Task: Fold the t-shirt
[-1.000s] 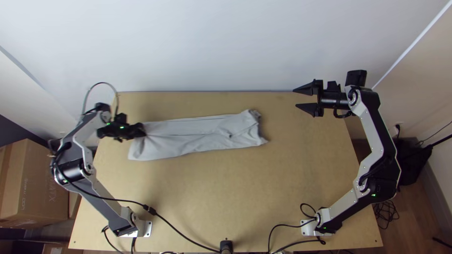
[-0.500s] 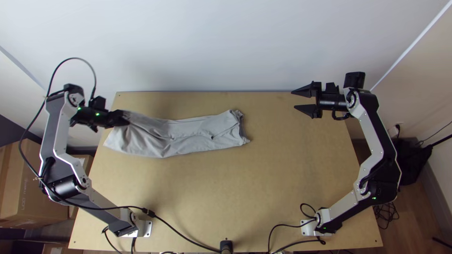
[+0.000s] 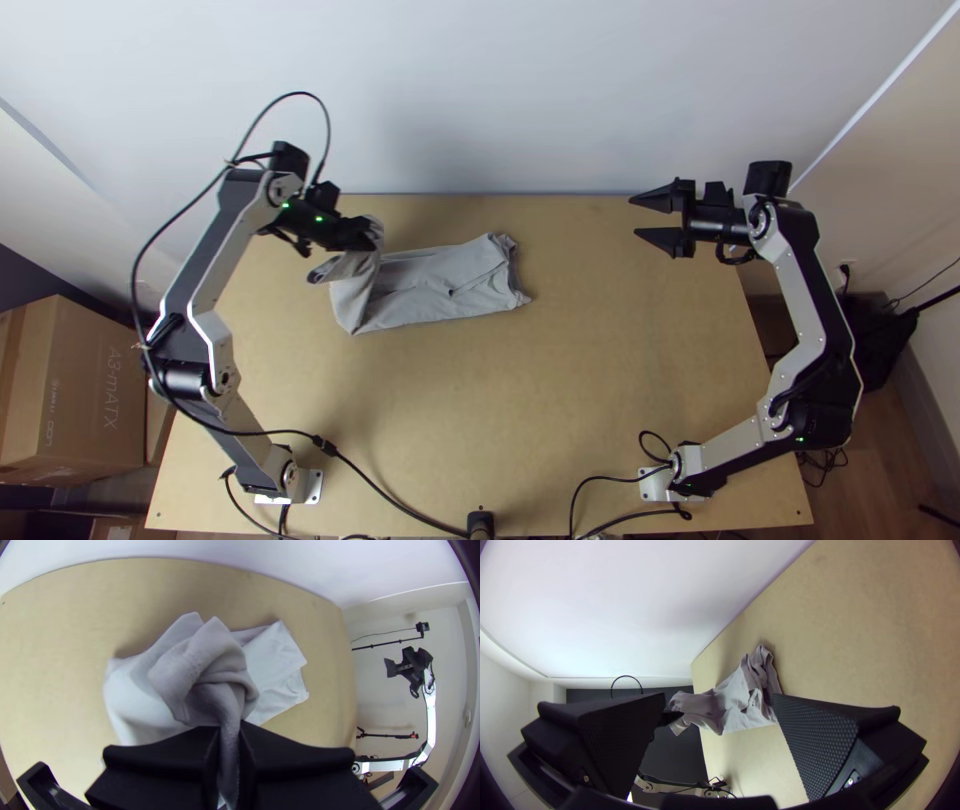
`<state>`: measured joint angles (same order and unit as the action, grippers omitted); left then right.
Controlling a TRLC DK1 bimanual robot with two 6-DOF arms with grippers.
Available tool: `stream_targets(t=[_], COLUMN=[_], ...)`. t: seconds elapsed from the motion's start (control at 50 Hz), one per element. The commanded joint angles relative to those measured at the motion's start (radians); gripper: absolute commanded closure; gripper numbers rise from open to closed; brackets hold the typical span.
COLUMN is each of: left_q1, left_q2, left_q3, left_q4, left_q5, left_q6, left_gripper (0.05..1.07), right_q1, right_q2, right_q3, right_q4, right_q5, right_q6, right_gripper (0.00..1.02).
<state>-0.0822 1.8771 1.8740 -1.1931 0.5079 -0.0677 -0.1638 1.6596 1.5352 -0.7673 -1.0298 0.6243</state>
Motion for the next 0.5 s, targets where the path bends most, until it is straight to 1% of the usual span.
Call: stream_targets(t=[0.0, 0.48], left_q1=[-0.067, -0.277], left_q2=[0.053, 0.320], left_q3=[0.062, 0.327], left_q4=[0.047, 0.052], left_q5=[-0.012, -0.051], left_q6=[-0.092, -0.234], left_gripper=[1.04, 1.04], right_q1=[-0.020, -0.046], right_q2=[-0.058, -0.166], right_q3=[-0.053, -0.213], right_q4=[0.003, 0.020], right_q5=[-0.010, 0.005], right_q6=[-0.003, -0.008], right_gripper=[0.04, 0.04])
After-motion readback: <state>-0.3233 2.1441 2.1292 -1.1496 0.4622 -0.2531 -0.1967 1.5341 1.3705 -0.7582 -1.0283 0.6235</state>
